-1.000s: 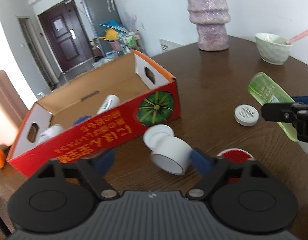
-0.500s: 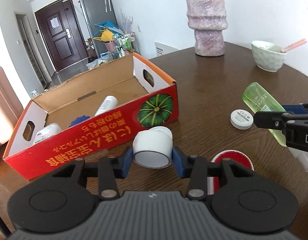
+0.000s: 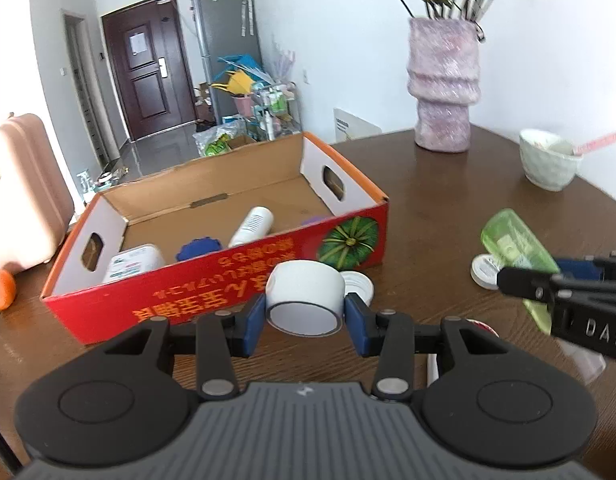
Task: Organize rigid objects
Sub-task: 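Carry the tape roll and green bottle over the red box with both grippers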
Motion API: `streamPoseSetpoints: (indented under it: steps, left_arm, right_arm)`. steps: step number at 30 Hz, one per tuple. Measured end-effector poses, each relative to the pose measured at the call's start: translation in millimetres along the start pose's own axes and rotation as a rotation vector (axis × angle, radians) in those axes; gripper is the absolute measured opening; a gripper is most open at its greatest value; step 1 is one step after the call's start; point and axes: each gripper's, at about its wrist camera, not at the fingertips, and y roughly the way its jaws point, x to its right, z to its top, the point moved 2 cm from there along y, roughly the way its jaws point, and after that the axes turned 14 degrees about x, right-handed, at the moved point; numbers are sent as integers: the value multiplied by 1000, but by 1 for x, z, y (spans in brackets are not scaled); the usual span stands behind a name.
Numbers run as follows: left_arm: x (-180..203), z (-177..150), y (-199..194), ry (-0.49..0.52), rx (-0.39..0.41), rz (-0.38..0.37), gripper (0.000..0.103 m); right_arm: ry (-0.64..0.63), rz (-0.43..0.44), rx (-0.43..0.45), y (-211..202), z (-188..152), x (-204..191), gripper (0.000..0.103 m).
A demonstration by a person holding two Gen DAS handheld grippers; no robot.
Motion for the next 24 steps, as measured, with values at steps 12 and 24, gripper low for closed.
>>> streamPoseSetpoints:
  steps: [12,24]
  left_arm:
    - [-41,5,-28,-111,79,69,43]
    - [-71,-1,-46,-231,125,117,43]
  right_arm:
    - [4,41,20,-4,1,-33,30]
    - [-15,74,25,-1,2,-61,30]
